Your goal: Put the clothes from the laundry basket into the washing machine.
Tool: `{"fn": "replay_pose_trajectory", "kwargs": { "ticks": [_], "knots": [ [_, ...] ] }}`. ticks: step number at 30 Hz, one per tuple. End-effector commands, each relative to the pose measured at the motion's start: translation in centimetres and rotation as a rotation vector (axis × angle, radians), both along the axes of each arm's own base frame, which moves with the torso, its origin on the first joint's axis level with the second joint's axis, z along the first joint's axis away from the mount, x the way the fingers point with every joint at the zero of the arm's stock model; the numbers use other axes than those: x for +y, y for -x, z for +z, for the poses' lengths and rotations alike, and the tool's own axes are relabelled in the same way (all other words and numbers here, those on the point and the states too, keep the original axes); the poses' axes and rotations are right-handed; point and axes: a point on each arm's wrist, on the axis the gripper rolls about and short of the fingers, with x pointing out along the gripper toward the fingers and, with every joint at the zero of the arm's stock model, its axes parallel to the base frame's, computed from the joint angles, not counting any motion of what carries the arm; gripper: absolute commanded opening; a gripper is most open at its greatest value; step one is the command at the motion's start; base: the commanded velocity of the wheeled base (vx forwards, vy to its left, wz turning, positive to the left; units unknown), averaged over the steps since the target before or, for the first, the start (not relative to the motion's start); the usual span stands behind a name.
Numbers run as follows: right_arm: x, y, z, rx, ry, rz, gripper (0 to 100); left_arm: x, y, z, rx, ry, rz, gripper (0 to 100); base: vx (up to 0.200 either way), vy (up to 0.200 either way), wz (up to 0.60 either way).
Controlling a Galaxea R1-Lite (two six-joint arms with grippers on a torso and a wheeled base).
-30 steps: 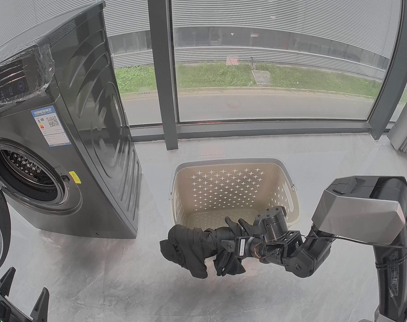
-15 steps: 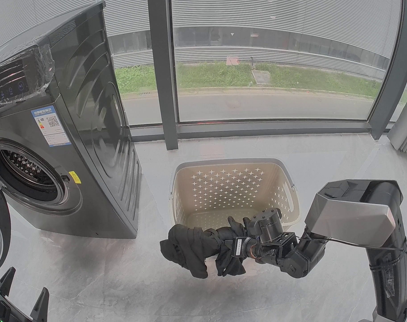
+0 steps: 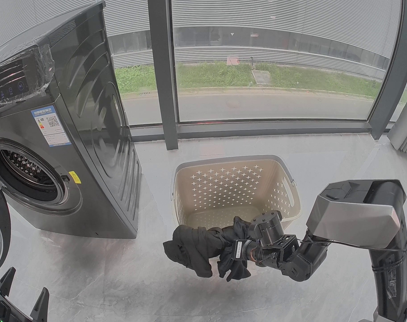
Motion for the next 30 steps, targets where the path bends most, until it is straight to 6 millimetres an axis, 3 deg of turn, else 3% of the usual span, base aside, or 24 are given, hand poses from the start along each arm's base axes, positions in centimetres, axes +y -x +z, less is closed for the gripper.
{"fn": "replay_pose_trajectory", "kwargs": {
  "ticks": [1, 11, 12, 13, 17, 23, 30],
  "knots": [
    [-0.1, 1.6, 3.7, -0.046, -0.036, 0.023, 0, 0.0, 0.0, -0.5, 0.002, 0.002, 0.000, 100, 0.000, 0.000, 0.00],
    [-2.5, 6.7, 12.1, -0.177, -0.133, 0.058, 0, 0.0, 0.0, -0.5, 0.001, -0.001, 0.000, 100, 0.000, 0.000, 0.00],
    [-2.5, 6.8, 12.3, -0.179, -0.135, 0.059, 0, 0.0, 0.0, -0.5, 0.001, -0.001, 0.000, 100, 0.000, 0.000, 0.00],
    [-3.0, 8.0, 13.8, -0.209, -0.162, 0.071, 0, 0.0, 0.0, -0.5, 0.001, -0.001, 0.000, 100, 0.000, 0.000, 0.00],
    [-4.6, 10.2, 16.5, -0.272, -0.213, 0.085, 0, 0.0, 0.0, -0.5, 0.001, -0.003, 0.000, 100, 0.000, 0.000, 0.00],
    [-7.4, 13.3, 18.4, -0.367, -0.188, 0.139, 0, 0.0, 0.0, -0.5, 0.001, -0.006, 0.000, 100, 0.000, 0.000, 0.00],
    [-9.6, 15.2, 20.6, -0.577, -0.155, 0.168, 0, 0.0, 0.0, -0.5, 0.001, -0.006, -0.001, 100, 0.000, 0.000, 0.00]
  ]
}}
